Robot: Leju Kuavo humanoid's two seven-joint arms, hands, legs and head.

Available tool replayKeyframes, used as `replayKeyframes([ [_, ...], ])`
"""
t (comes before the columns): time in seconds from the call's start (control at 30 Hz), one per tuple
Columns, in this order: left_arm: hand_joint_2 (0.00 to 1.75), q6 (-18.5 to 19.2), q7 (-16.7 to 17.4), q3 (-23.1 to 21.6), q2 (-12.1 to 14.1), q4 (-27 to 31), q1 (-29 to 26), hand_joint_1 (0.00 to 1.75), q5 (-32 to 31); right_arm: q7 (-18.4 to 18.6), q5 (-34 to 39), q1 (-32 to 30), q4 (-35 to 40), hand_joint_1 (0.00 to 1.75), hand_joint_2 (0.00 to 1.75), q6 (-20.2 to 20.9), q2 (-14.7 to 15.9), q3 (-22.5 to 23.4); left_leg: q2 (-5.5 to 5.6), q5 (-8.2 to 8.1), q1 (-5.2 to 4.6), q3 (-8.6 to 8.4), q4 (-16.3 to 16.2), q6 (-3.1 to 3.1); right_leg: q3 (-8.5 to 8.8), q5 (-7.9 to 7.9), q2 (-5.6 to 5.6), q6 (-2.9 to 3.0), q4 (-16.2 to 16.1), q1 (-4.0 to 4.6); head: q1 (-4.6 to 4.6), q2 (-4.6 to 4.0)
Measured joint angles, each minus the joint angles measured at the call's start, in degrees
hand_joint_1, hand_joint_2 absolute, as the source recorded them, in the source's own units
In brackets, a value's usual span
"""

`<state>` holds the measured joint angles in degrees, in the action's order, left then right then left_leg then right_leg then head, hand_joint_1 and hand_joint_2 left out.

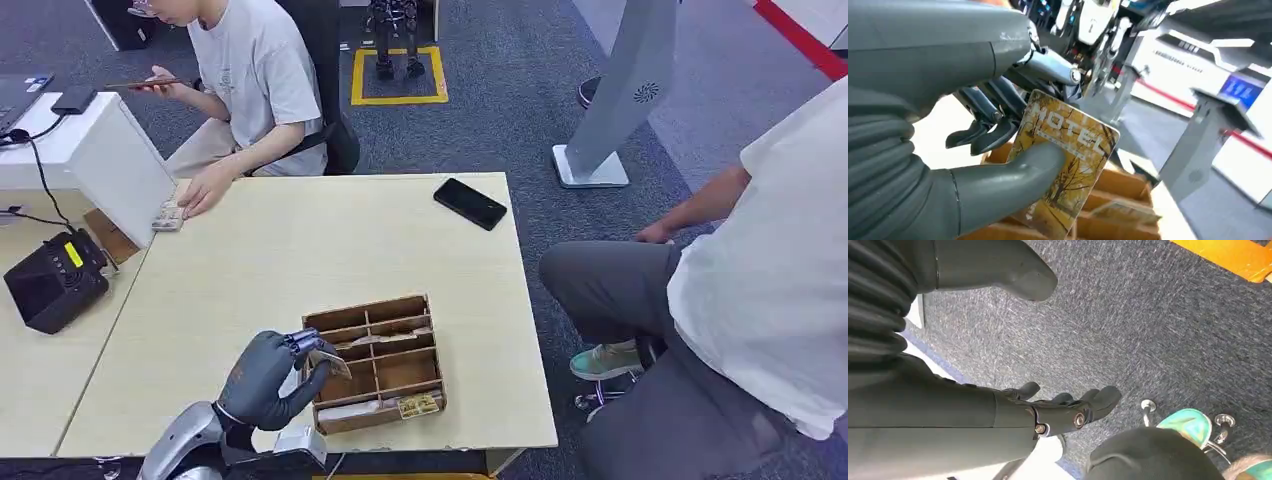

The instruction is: Pass the card to the sensor for recognition and then transmit it.

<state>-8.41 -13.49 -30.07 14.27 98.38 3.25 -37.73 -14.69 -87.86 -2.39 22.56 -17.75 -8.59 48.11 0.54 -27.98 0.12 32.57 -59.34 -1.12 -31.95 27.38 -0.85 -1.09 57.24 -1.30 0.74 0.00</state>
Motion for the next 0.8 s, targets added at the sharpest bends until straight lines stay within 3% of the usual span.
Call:
replayKeyframes([
  [0.1,1.75,-3.9,-3.2,0.2,1.2,1.7,0.8,1.75,-1.5,0.1,0.1,0.0,-0.1,0.0,1.75,0.1,0.0,0.0,0.0,0.01,0.04,0.03,0.0,0.01,-0.06,0.0,0.0,0.0,0.0,0.0,-0.02,0.0],
  [0.13,1.75,-4.7,-2.6,0.2,3.4,3.3,2.5,1.75,0.7,0.2,0.1,0.0,-0.1,0.0,1.75,0.1,0.1,0.0,0.01,0.03,0.04,0.08,0.0,0.01,-0.08,0.0,0.01,0.0,0.0,0.02,-0.02,0.0],
  [0.23,1.75,0.7,-0.7,5.3,10.5,8.2,9.3,1.75,5.7,0.0,0.2,0.0,-0.5,0.0,1.75,-0.2,0.4,0.4,0.04,0.14,0.04,0.1,0.0,0.17,-0.09,-0.06,0.04,0.08,0.1,0.07,-0.07,0.0],
  [0.33,1.75,6.5,-0.5,13.0,15.3,10.9,14.9,1.75,6.8,-0.5,0.3,-0.3,-0.9,0.0,1.75,-0.6,0.5,1.0,-0.01,0.21,0.08,0.11,0.0,0.28,-0.2,-0.15,-0.01,0.23,0.1,0.12,0.0,0.0],
  [0.47,1.75,9.3,0.8,20.9,20.0,13.0,19.3,1.75,8.0,-0.8,0.2,-0.8,-1.1,0.0,1.75,-0.5,0.5,1.7,-0.05,0.24,0.1,0.13,0.0,0.32,-0.26,-0.15,-0.08,0.25,0.2,0.13,0.02,0.0],
  [0.53,1.75,10.1,1.7,23.4,21.1,13.3,20.4,1.59,8.5,-0.8,0.2,-0.9,-1.1,0.0,1.75,-0.5,0.5,2.0,-0.04,0.24,0.11,0.15,0.0,0.32,-0.28,-0.14,-0.08,0.25,0.2,0.13,0.02,0.0],
  [0.63,1.75,9.4,3.9,25.0,22.0,13.3,21.6,1.62,5.2,-0.8,0.0,-0.9,-1.1,0.0,1.75,-0.4,0.5,2.2,-0.04,0.24,0.11,0.16,0.0,0.32,-0.31,-0.15,-0.07,0.24,0.1,0.11,0.02,0.0],
  [0.7,1.75,8.6,6.1,25.0,21.7,12.7,22.5,1.52,2.2,-0.5,-0.2,-0.9,-1.0,0.0,1.75,-0.3,0.4,2.4,-0.01,0.24,0.09,0.17,0.0,0.31,-0.31,-0.15,-0.03,0.24,0.1,0.07,-0.02,0.0],
  [0.77,1.75,7.6,8.8,24.9,20.6,10.9,23.4,1.26,-0.9,-0.5,-0.2,-0.8,-1.0,0.0,1.75,-0.4,0.3,2.6,-0.02,0.24,0.04,0.17,0.0,0.31,-0.35,-0.16,-0.04,0.22,0.1,0.04,0.0,0.0],
  [0.8,1.75,6.2,10.6,24.3,19.8,9.4,23.9,1.41,-3.9,-0.5,-0.3,-0.7,-1.0,0.0,1.75,-0.5,0.2,2.8,-0.01,0.26,0.04,0.17,0.0,0.3,-0.32,-0.21,-0.04,0.16,0.1,0.03,0.04,0.0],
])
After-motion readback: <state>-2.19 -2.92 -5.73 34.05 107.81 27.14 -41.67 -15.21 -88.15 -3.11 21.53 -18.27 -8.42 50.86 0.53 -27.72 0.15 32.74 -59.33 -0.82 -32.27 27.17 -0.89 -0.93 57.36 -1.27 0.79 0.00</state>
